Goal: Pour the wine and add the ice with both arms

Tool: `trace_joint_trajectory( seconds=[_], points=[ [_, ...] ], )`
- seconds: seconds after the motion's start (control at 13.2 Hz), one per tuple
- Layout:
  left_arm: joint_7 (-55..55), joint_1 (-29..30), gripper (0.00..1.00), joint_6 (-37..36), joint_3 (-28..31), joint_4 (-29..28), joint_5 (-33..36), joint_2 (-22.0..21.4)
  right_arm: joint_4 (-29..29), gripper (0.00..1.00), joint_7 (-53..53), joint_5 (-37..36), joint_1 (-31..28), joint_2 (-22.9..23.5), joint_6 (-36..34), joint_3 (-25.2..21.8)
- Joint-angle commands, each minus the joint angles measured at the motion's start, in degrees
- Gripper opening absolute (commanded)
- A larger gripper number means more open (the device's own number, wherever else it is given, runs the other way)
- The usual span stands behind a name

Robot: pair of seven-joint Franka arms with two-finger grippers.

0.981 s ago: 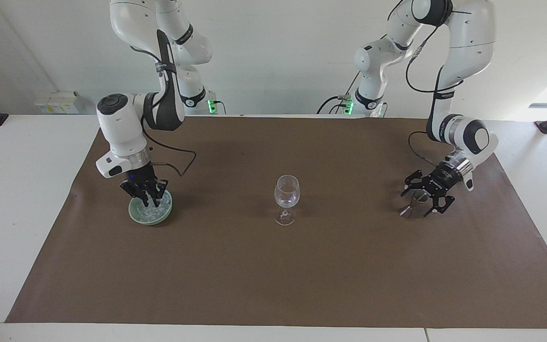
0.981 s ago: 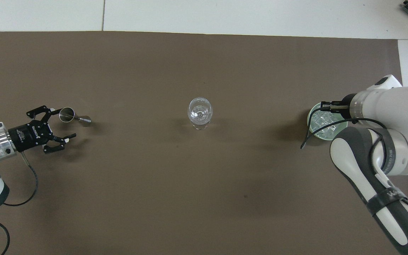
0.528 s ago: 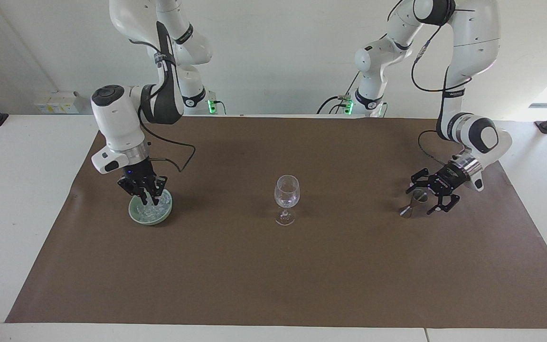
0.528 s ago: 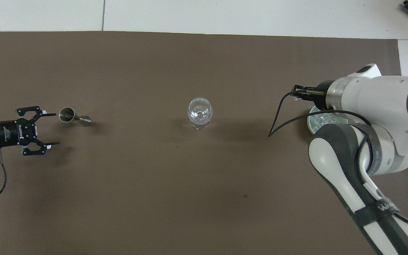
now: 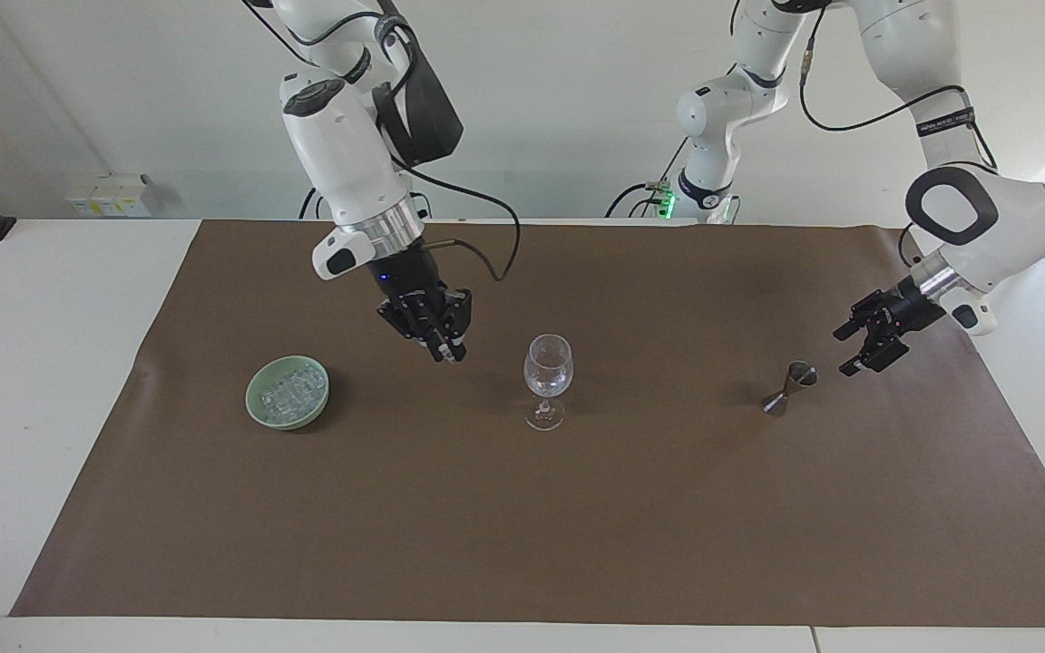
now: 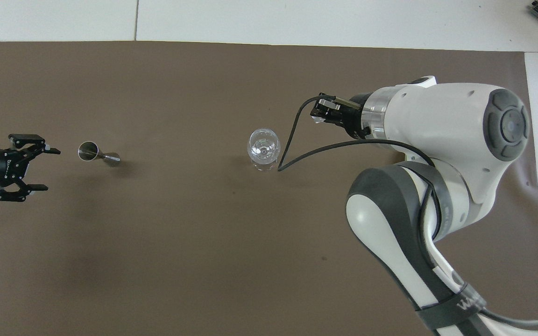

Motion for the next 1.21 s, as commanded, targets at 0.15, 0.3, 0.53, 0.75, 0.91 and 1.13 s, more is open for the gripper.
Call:
trace_joint_trajectory(
  seconds=[0.15,0.3,0.53,0.75,0.91,1.13],
  points=[
    [9.73,-0.74,1.0,-1.33,0.43,2.46,3.52,-3.02,2.06,0.0,3.49,5.13,5.08,1.46,-0.05,-0.07],
    [12.72,-0.74,1.0,-1.34,0.51,2.64,3.6,-4.43,0.92,0.0,5.25,4.08,6.14,1.29,0.22,-0.16],
    [18.26,-0.83,1.0,-3.34,0.43,5.0,7.18,-5.49,0.83,0.0,5.43,3.11,6.32,1.72,0.65,-0.16],
    [22.73,-2.58,1.0,-6.26,0.34,6.68,10.45,-7.68,0.57,0.0,5.61,1.17,6.23,2.6,0.66,-0.25],
    [27.56,-4.24,1.0,-7.39,0.34,6.68,14.83,-9.87,0.39,0.0,6.22,0.21,6.32,4.18,2.31,-0.16],
    [29.43,-7.14,1.0,-10.21,0.43,7.29,17.05,-11.9,0.39,0.0,6.66,0.12,7.11,5.15,3.12,-0.16]
  ],
)
